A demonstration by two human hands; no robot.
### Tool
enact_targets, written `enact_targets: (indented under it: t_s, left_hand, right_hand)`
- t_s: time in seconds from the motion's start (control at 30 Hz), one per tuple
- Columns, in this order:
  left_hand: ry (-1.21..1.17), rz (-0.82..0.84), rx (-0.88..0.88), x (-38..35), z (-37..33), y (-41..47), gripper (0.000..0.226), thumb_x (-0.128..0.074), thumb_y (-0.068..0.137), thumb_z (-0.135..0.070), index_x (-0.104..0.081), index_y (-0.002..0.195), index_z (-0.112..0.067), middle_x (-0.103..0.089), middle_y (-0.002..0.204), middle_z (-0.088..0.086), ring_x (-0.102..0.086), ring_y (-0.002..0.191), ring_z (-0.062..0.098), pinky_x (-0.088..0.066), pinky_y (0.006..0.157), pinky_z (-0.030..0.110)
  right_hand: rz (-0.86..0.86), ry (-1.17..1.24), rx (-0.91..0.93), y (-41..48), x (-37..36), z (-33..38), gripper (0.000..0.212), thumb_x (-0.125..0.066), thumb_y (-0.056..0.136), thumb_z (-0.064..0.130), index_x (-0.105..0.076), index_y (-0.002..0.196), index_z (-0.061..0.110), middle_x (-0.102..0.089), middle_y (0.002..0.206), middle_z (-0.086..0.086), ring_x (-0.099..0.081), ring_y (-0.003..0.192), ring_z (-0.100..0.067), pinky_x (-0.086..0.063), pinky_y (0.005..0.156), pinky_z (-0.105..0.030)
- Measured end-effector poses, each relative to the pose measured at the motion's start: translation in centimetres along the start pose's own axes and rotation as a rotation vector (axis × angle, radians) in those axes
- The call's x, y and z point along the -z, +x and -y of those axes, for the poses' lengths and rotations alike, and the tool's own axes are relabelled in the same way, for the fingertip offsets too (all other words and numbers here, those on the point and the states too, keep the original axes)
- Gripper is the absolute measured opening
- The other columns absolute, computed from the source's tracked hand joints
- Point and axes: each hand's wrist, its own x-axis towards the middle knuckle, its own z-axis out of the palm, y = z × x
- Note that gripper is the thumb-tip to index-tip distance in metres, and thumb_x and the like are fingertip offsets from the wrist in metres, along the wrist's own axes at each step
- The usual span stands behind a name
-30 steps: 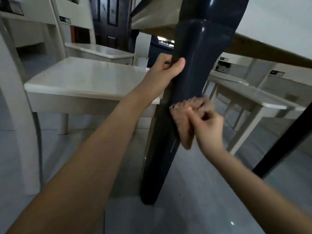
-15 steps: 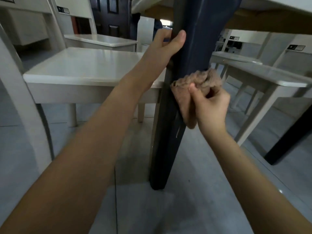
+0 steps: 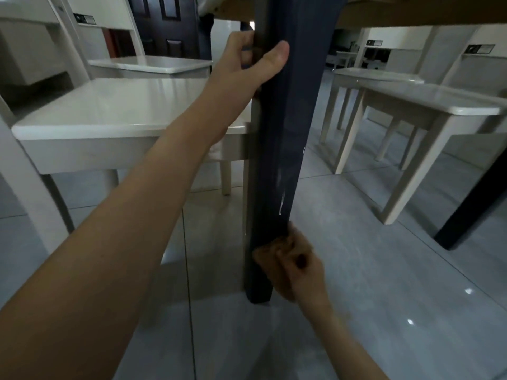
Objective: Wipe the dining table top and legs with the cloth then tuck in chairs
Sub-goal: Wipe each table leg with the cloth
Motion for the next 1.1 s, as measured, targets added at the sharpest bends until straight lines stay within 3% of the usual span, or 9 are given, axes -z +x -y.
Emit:
enact_targets:
  t_s: [0.07, 0.13, 0.33, 0.5, 0.6, 0.67, 0.8, 0.93, 1.1]
  left_hand:
    - [-0.007, -0.007, -0.003, -0.1, 0.1, 0.0, 0.044, -0.059, 0.09, -0.036, -0.045, 0.126, -0.015, -0.061, 0.107, -0.012, -0.062, 0.101, 0.0, -0.052, 0.093, 0.026]
    - [0.009, -0.008, -0.006, -0.2, 0.4, 0.0, 0.044, -0.059, 0.09, -0.038, -0.046, 0.127, -0.017, -0.059, 0.111, -0.012, -0.06, 0.106, 0.002, -0.051, 0.096, 0.03]
    - [-0.016, -0.008, 0.001, -0.1, 0.2, 0.0, 0.043, -0.059, 0.09, -0.034, -0.048, 0.125, -0.013, -0.061, 0.104, -0.012, -0.063, 0.097, 0.0, -0.053, 0.081, 0.021]
    - [-0.036, -0.018, 0.024, 0.2, 0.0, 0.1, 0.052, -0.065, 0.081, -0.04, -0.049, 0.124, -0.016, -0.063, 0.109, -0.004, -0.064, 0.103, 0.01, -0.052, 0.095, 0.043]
    - [-0.055, -0.028, 0.039, 0.2, 0.3, 0.3, 0.056, -0.068, 0.077, -0.044, -0.051, 0.123, -0.018, -0.062, 0.113, 0.0, -0.063, 0.107, 0.014, -0.051, 0.097, 0.044]
    - [-0.063, -0.021, 0.045, 0.2, 0.5, 0.4, 0.057, -0.068, 0.076, -0.044, -0.051, 0.123, -0.019, -0.062, 0.113, 0.001, -0.062, 0.108, 0.015, -0.05, 0.097, 0.043]
    - [-0.073, -0.031, 0.032, 0.0, 0.8, 0.5, 0.054, -0.065, 0.079, -0.043, -0.05, 0.124, -0.019, -0.061, 0.114, -0.001, -0.062, 0.108, 0.013, -0.052, 0.095, 0.037]
    - [-0.064, -0.017, 0.027, -0.1, 0.9, 0.5, 0.047, -0.062, 0.087, -0.038, -0.047, 0.127, -0.018, -0.06, 0.12, 0.003, -0.062, 0.108, 0.012, -0.052, 0.092, 0.029]
    - [-0.09, 0.001, 0.007, 0.0, 0.5, 0.2, 0.048, -0.064, 0.085, -0.038, -0.048, 0.126, -0.02, -0.06, 0.123, 0.004, -0.061, 0.109, 0.013, -0.052, 0.092, 0.027]
  right_hand:
    - [0.016, 0.024, 0.039, 0.6, -1.3, -0.4, 0.041, -0.067, 0.083, 0.047, -0.058, 0.117, 0.024, -0.061, 0.109, 0.02, -0.058, 0.096, 0.017, -0.048, 0.087, -0.008]
    - [-0.048, 0.074, 0.043, 1.8, -1.6, 0.9, 0.024, -0.063, 0.09, 0.018, -0.057, 0.109, 0.031, -0.06, 0.102, 0.021, -0.058, 0.09, 0.02, -0.051, 0.089, -0.015]
    - [-0.241, 0.196, 0.195, 6.3, -0.8, 7.5, 0.02, -0.063, 0.089, 0.01, -0.058, 0.073, 0.021, -0.059, 0.068, 0.012, -0.058, 0.058, 0.009, -0.046, 0.056, -0.006]
    - [-0.011, 0.03, -0.013, 0.9, -1.6, -0.9, 0.031, -0.066, 0.089, 0.008, -0.061, 0.115, 0.024, -0.067, 0.112, 0.012, -0.064, 0.1, 0.001, -0.055, 0.089, -0.033]
    - [0.0, 0.085, -0.08, 1.6, -1.5, 0.1, 0.03, -0.07, 0.085, 0.005, -0.064, 0.114, 0.004, -0.07, 0.105, 0.015, -0.064, 0.087, 0.008, -0.055, 0.088, -0.028]
    - [-0.108, 0.122, -0.073, 4.0, -1.1, 4.0, 0.018, -0.067, 0.087, 0.015, -0.065, 0.104, 0.013, -0.067, 0.098, 0.009, -0.061, 0.079, 0.006, -0.053, 0.088, -0.028]
    - [-0.197, 0.316, 0.262, 8.0, -1.0, 12.1, 0.014, -0.063, 0.09, 0.019, -0.062, 0.088, 0.033, -0.066, 0.085, 0.017, -0.063, 0.082, 0.008, -0.054, 0.079, -0.015]
    - [-0.192, 0.265, 0.452, 6.5, -3.3, 8.1, 0.044, -0.043, 0.101, 0.014, -0.044, 0.13, 0.047, -0.055, 0.121, 0.03, -0.054, 0.113, 0.006, -0.043, 0.1, -0.016]
    - [-0.222, 0.312, 0.193, 3.8, -4.7, 1.5, 0.036, -0.034, 0.101, 0.001, -0.041, 0.134, 0.017, -0.056, 0.087, 0.018, -0.055, 0.071, 0.013, -0.042, 0.069, 0.0]
